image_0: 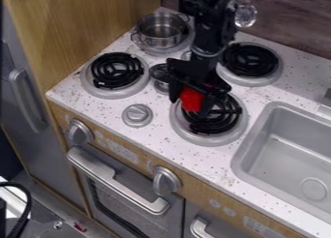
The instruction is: Pick the red thing and place it in the left lower burner
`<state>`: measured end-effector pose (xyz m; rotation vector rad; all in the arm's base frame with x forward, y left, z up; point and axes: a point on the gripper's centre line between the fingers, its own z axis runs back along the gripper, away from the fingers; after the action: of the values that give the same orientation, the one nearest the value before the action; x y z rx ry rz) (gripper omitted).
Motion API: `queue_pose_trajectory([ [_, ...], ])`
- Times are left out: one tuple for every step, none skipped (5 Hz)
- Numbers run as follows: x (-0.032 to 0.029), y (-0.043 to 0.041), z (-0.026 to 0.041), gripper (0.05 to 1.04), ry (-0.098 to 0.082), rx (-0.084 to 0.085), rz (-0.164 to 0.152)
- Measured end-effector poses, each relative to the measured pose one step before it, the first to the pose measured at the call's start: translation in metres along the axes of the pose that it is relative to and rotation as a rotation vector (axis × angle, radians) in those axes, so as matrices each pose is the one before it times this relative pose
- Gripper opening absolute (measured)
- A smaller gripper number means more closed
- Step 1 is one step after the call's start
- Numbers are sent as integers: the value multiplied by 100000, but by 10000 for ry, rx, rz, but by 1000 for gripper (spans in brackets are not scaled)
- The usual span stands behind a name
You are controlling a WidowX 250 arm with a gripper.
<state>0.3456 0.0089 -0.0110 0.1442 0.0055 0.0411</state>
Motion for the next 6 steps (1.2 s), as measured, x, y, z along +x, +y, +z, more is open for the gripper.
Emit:
queue_pose_trajectory([
  [1432, -731, -907, 827, -85, -276, 238],
  [384, -193, -754, 827, 53, -34, 19],
  [130, -513, -279, 827, -61, -373, 311],
  [-224, -410, -380, 892, -10, -651, 405],
  [-317, 251, 355, 1009, 81, -110, 85],
  [567, 474, 3541, 1001, -529, 207, -201],
])
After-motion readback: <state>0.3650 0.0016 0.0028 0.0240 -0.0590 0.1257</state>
